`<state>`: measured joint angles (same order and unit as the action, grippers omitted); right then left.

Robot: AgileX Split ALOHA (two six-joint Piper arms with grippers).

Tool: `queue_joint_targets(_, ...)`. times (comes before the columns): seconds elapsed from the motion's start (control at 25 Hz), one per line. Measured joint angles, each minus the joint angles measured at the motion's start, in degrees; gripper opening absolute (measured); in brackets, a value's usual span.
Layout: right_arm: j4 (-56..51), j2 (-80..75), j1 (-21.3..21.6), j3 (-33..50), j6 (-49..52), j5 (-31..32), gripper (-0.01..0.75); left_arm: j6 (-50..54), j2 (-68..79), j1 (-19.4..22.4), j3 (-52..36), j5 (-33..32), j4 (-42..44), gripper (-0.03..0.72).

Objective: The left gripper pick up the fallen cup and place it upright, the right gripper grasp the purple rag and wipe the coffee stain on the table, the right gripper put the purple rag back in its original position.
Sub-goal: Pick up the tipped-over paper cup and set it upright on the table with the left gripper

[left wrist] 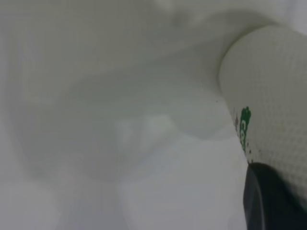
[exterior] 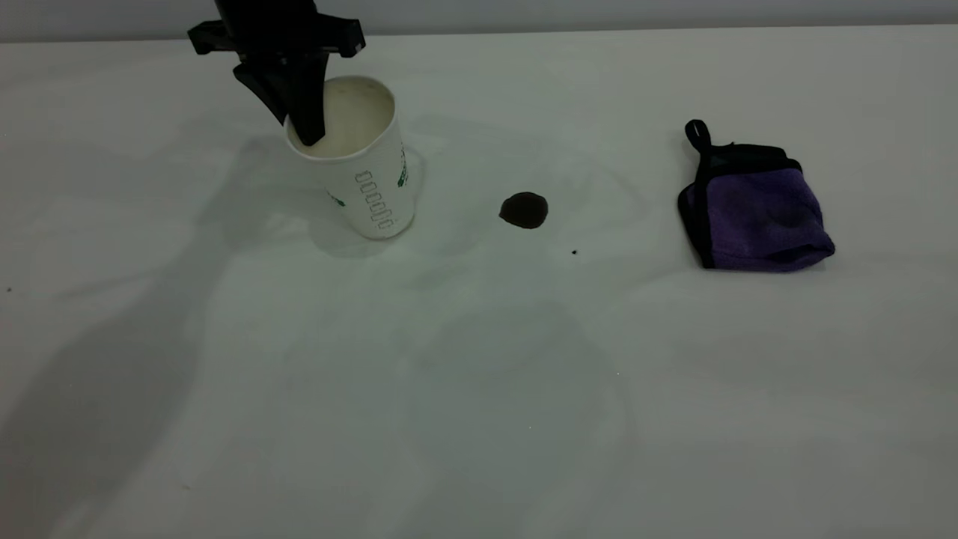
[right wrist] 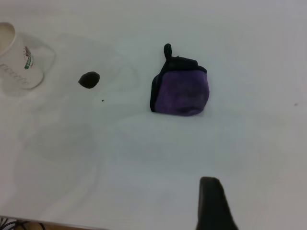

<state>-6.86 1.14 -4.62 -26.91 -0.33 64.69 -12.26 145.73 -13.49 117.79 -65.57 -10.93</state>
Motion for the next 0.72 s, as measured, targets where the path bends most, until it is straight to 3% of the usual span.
queue_joint_targets(0.24,0.00,0.00,0.00,0.00,0.00,0.00,0.510,-0.10,0.06,0.00,0.06,0.11,-0.02,0.065)
queue_joint_targets(0.72,0.00,0.00,0.00,0.00,0.00,0.00,0.510,-0.16,-0.01,0.00,0.06,0.06,-0.02,0.391)
